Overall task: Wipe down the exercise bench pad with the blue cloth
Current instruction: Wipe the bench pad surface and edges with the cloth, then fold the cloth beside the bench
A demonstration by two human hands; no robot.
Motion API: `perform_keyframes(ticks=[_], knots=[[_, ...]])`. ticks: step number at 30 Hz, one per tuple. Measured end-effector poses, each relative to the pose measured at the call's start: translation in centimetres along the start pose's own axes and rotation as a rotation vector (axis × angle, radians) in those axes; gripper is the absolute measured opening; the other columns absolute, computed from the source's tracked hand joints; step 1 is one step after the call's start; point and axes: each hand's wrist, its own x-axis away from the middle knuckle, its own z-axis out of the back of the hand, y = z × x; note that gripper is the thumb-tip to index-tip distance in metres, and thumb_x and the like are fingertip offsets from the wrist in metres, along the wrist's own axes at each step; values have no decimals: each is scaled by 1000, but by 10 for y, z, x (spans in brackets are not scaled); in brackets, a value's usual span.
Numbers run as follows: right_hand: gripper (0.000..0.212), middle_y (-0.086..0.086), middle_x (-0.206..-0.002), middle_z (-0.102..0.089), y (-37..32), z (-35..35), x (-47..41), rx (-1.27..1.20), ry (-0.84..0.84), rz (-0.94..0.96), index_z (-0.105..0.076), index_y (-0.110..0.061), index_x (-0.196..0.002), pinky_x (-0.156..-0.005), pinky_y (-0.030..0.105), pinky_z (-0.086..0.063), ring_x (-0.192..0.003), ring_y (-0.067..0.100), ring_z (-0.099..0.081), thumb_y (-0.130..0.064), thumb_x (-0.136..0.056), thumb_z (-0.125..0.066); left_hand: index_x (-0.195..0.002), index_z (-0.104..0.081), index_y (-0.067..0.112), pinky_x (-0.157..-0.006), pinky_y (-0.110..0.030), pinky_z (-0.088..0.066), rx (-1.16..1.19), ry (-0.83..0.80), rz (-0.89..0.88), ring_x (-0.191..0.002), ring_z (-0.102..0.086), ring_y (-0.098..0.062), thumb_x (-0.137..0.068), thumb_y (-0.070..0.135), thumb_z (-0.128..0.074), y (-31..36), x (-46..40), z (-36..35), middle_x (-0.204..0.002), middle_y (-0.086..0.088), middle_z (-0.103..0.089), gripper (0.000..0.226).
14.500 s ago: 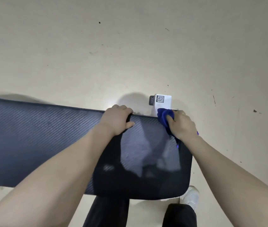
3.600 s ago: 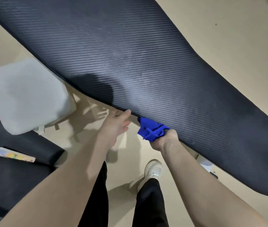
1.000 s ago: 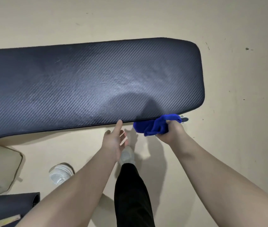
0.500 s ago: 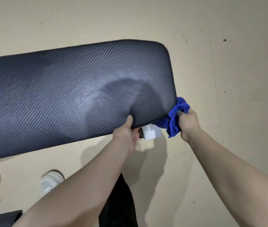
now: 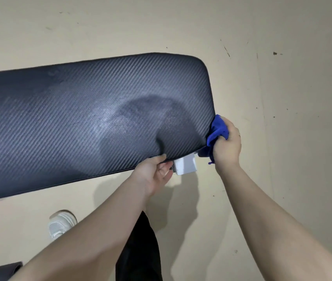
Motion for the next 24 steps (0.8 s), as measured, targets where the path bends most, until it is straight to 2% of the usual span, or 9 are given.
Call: perform_keyframes(ticks=[2,5,7,9,12,17,20,22,24], knots=[[66,2,-113,-50,0,-17,14,291,67,241,-58,-29,-121,-78,35,-45,-98,30,-49,10,-72,-35,-101,-55,5,-96,-34,-38,-38,-51,4,-128,-50,-23,-92,-8,-26,0,11,13,-106,-10,-63,33],[61,6,-121,-50,-12,-58,48,686,-33,421,-49,-25,-132,-77,40,-42,-102,32,-43,4,-78,-44,-138,-35,-1,-93,-38,-39,-73,1,-18,-129,-49,-30,-83,-18,-9,9,20,44,-129,-19,-55,63],[58,7,-128,-45,-25,-91,75,775,-164,447,-41,-27,-137,-76,40,-41,-105,31,-43,-4,-83,-44,-121,-42,0,-88,-38,-43,-153,37,-11,-108,-64,-26,-81,-17,-7,20,24,67,-104,-16,-64,56],[58,7,-130,-41,-33,-125,106,848,-294,516,-36,-28,-139,-68,38,-39,-106,30,-42,-7,-86,-45,-92,-47,2,-78,-35,-46,-200,76,-20,-59,-63,-18,-75,-17,-9,31,29,90,-67,-8,-64,46],[61,6,-127,-40,-32,-176,161,807,-414,579,-33,-27,-140,-59,33,-34,-103,28,-42,-3,-85,-48,-68,-44,6,-63,-30,-43,-107,199,-85,-52,-35,-17,-76,-14,-14,38,39,134,-49,-5,-48,37],[63,6,-131,-36,-23,-252,246,821,-667,682,-32,-27,-140,-65,34,-44,-109,28,-38,-3,-84,-49,-75,-53,8,-59,-32,-37,26,287,-211,-65,-43,-24,-80,-9,-29,44,57,237,-79,-16,-52,29],[56,7,-128,-44,-34,-273,284,564,-990,387,-40,-24,-136,-92,36,-43,-110,25,-43,-1,-85,-38,-70,-51,7,-56,-30,-42,83,381,-311,-54,-47,-23,-82,-12,-29,55,79,286,-48,-7,-60,32],[42,2,-106,-55,-47,-272,300,322,-1042,137,-46,-16,-123,-83,28,-43,-94,19,-49,-5,-84,-37,-77,-54,9,-49,-23,-46,111,402,-389,-47,-55,-16,-84,-9,-30,63,100,311,-49,-1,-62,32],[22,-1,-90,-53,-67,-265,309,292,-977,203,-43,-14,-107,-69,28,-42,-84,19,-51,-11,-85,-41,-96,-57,13,-52,-21,-48,117,356,-492,-58,-60,-16,-85,-5,-32,70,125,329,-77,-3,-65,32]])
